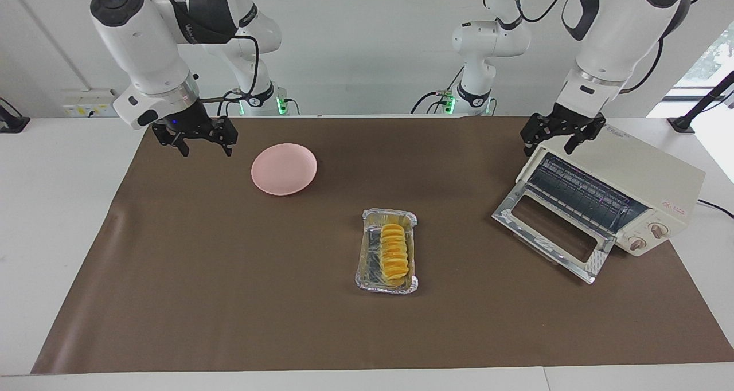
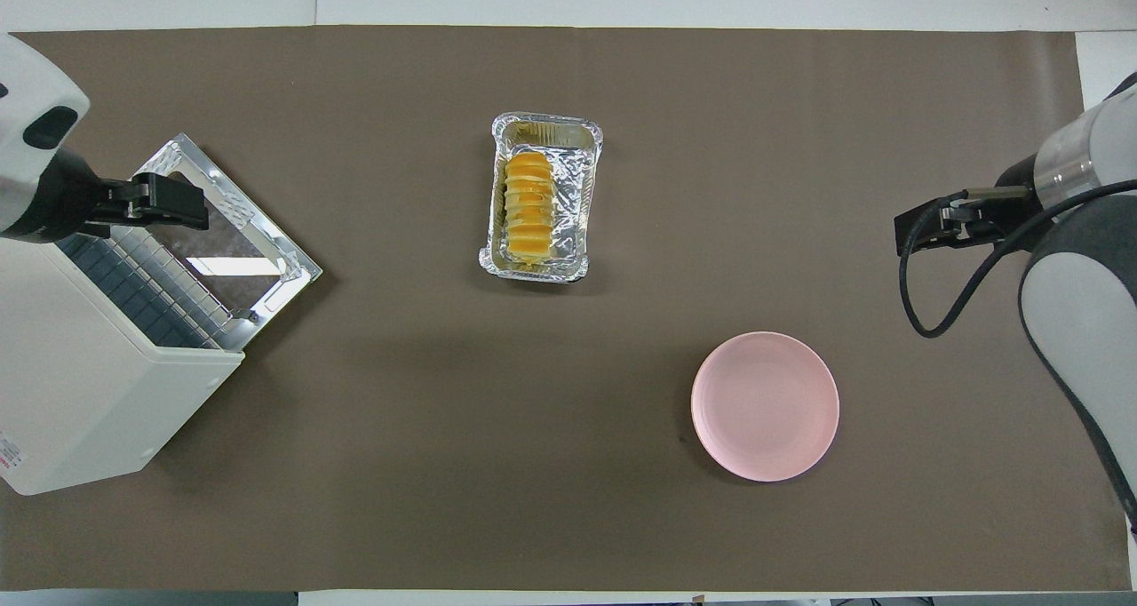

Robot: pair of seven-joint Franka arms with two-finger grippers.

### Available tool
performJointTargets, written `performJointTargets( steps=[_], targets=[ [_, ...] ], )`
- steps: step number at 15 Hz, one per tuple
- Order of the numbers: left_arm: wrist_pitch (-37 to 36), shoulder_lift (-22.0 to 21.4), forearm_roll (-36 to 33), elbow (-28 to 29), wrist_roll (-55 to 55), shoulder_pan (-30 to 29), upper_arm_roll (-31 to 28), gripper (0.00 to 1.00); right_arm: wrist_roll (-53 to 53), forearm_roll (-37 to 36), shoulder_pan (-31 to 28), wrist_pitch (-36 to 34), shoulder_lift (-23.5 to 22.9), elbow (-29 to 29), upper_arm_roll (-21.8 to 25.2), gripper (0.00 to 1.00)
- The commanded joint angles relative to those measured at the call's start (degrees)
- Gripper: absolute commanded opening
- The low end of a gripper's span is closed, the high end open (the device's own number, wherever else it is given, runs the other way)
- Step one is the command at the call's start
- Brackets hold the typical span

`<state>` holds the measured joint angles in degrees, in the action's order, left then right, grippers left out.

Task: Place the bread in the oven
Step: 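Reach the left gripper to the foil tray holding the bread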

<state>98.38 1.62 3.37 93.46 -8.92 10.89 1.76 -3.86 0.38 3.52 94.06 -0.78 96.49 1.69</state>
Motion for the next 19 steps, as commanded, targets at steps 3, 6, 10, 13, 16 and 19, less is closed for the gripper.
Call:
performJointTargets(
  steps=[3,6,10,13,16,19],
  targets=[
    [-3.6,21.3,0.9,-23.5,-9.2,12.0,-0.9,1.0,1.7,-0.8,-2.9,1.3,0.8,1.2,-0.7,1.0],
    [4.7,27.6,1.0,-25.8,-13.3,17.8,-1.1,1.0,1.7,-0.8,-3.1,1.3,1.0,1.5,-0.7,1.0],
    [10.7,34.8,0.9,-26.7,-14.5,23.5,-2.9,1.0,1.5,-0.8,-3.2,0.7,1.1,1.8,-0.7,1.0],
    [13.6,38.2,0.6,-26.7,-18.7,27.5,-4.6,1.0,1.7,-0.8,-3.4,0.7,1.3,1.4,-0.8,1.0],
    [14.7,39.5,-1.0,-26.7,-18.9,29.5,-5.5,1.0,1.7,-0.8,-3.3,0.7,1.3,1.3,-0.8,1.0],
    [16.0,42.0,-2.8,-26.7,-19.7,31.4,-5.5,1.0,1.7,-0.8,-3.3,0.7,1.3,1.3,-0.8,1.0]
  ],
)
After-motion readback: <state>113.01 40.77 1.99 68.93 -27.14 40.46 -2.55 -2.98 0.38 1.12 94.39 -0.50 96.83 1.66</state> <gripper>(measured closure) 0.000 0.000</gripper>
